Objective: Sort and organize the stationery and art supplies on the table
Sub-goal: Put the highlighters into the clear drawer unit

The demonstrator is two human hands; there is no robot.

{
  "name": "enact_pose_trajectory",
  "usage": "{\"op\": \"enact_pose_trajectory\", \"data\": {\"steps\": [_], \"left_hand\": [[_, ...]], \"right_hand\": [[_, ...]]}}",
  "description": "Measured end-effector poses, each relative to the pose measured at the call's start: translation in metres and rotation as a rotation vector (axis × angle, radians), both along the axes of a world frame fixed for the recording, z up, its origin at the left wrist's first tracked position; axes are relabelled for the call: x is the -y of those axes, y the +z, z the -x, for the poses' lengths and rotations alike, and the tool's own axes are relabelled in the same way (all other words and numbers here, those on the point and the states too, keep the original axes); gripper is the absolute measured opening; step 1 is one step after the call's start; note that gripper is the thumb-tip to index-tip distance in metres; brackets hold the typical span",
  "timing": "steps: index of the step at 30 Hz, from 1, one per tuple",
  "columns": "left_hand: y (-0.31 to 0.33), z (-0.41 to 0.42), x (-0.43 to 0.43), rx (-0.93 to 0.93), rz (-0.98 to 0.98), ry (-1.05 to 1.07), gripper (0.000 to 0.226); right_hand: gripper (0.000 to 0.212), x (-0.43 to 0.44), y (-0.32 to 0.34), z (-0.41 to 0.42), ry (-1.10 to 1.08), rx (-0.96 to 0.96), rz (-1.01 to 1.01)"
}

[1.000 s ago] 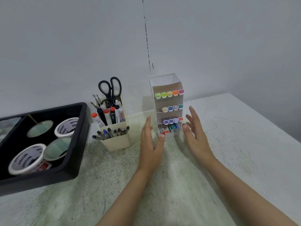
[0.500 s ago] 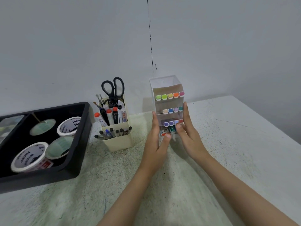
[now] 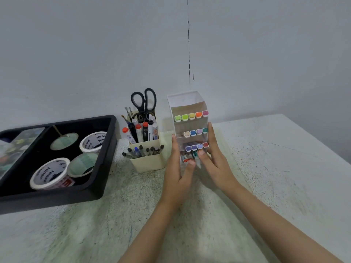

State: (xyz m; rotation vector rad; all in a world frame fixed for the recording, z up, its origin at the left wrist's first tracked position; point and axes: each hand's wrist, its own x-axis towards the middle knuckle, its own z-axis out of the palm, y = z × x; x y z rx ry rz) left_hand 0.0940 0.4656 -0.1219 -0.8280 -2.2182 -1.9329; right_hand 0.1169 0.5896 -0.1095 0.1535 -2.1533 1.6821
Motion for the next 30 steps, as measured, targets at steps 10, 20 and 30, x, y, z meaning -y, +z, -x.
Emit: {"op": "enact_pose_trajectory", "data": {"steps": [10, 20, 30], "left_hand": [[0.0, 0.006, 0.006, 0.025, 0.003, 0.013, 0.07], [0.002, 0.006, 0.012, 0.072, 0.009, -0.005, 0.066], [-0.002, -0.007, 0.021, 0.162, 0.009, 0.058, 0.055]], "right_hand": [[0.065, 0.004, 0.0, 0.003, 0.033, -0.007, -0.009], [0.062, 0.005, 0.0, 0.002, 0.042, -0.007, 0.011], [0.06, 0.002, 0.001, -0.002, 0.054, 0.021, -0.002]]}}
